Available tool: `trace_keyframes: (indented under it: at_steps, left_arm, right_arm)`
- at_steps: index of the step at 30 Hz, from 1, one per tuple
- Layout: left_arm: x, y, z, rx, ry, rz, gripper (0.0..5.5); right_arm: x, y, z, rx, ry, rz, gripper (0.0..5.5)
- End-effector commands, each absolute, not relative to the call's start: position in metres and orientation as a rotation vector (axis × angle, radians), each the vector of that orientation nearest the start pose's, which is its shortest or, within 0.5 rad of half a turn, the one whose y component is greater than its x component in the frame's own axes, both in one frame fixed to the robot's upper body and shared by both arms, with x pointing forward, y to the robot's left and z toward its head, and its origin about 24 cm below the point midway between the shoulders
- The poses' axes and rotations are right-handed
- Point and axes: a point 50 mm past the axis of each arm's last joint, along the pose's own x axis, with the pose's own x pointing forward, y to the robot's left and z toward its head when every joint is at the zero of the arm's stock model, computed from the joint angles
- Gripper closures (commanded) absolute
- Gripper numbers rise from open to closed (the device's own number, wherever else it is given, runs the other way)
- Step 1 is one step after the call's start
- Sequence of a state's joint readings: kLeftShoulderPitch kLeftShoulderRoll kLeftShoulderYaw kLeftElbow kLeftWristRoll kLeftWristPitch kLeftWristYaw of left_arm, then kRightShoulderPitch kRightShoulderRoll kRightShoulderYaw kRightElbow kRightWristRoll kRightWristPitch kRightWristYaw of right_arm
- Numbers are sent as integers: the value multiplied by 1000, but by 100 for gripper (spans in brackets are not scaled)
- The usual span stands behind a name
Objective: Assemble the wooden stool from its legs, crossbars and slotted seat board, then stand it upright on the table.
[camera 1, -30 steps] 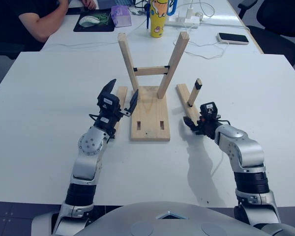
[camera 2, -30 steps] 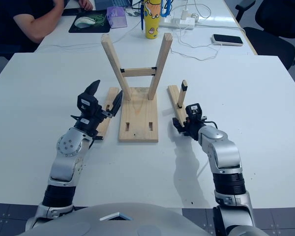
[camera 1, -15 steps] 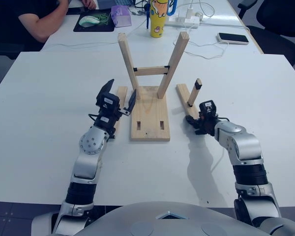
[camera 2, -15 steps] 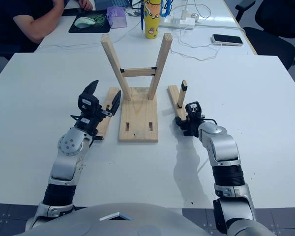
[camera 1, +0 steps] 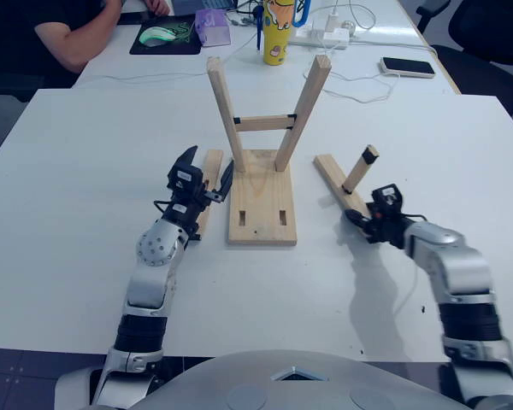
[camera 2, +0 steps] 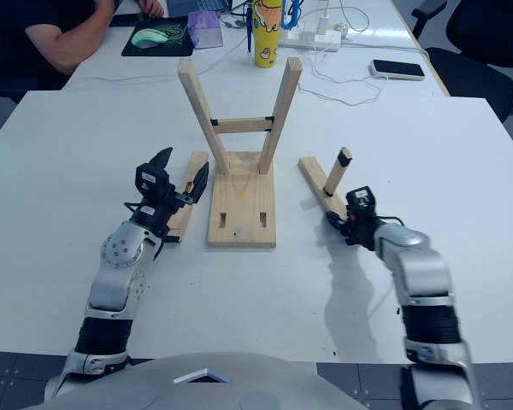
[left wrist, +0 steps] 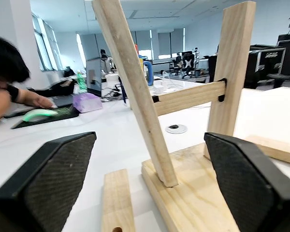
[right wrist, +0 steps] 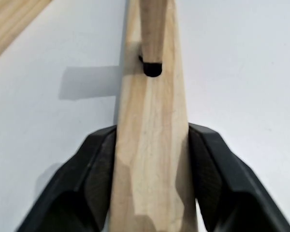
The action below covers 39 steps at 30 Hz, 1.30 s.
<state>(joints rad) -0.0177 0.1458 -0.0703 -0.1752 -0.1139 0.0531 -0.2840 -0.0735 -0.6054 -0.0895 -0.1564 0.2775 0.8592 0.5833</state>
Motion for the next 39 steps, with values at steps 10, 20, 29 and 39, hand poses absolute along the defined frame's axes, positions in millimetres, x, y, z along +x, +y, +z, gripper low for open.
trace_keyframes:
  at_steps: [10,20,29,39]
  left_arm:
    - [236,137,78,-591,148,-773,135]
    - [228,130,99,-890,202,-1000,135]
    - [214,116,127,-1004,187,-1219,135]
    - [217,118,126,-1002,217,-1218,135]
  right_arm:
    - [217,-252,138,147,710,1173,345]
    - [223,-221,158,397,545,1328,345]
    - [226,-205,160,462,525,1413,345]
    - [218,-201,160,482,581,1495,345]
